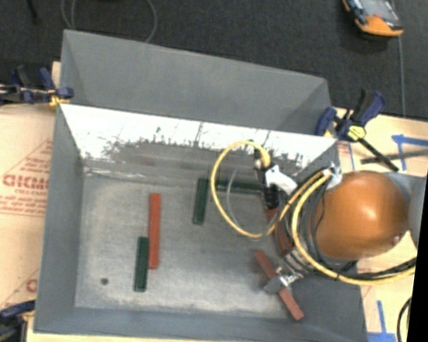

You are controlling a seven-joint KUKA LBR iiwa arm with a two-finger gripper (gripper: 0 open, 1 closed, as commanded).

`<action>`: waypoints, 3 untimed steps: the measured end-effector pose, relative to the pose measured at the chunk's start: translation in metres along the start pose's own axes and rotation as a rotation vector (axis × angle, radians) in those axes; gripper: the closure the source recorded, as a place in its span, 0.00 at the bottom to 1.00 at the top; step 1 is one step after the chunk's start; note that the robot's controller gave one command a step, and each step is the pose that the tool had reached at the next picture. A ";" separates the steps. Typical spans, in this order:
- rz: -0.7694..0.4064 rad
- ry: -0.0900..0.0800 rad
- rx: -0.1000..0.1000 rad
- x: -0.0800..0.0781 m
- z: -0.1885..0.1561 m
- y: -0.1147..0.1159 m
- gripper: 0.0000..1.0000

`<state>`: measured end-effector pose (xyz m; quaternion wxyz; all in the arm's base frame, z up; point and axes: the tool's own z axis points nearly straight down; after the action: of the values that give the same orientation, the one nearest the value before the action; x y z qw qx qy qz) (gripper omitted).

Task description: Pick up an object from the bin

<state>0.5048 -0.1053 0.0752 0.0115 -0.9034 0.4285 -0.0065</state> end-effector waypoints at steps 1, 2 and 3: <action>0.000 -0.010 -0.018 -0.003 0.005 0.006 0.00; 0.007 -0.005 -0.021 0.000 0.004 0.008 1.00; -0.522 -0.016 -0.016 -0.012 -0.002 0.013 1.00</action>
Offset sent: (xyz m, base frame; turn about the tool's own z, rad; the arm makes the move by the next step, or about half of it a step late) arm 0.0000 0.0000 0.0000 0.0000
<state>0.4870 -0.1043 0.0766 0.0059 -0.9835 0.1809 0.0014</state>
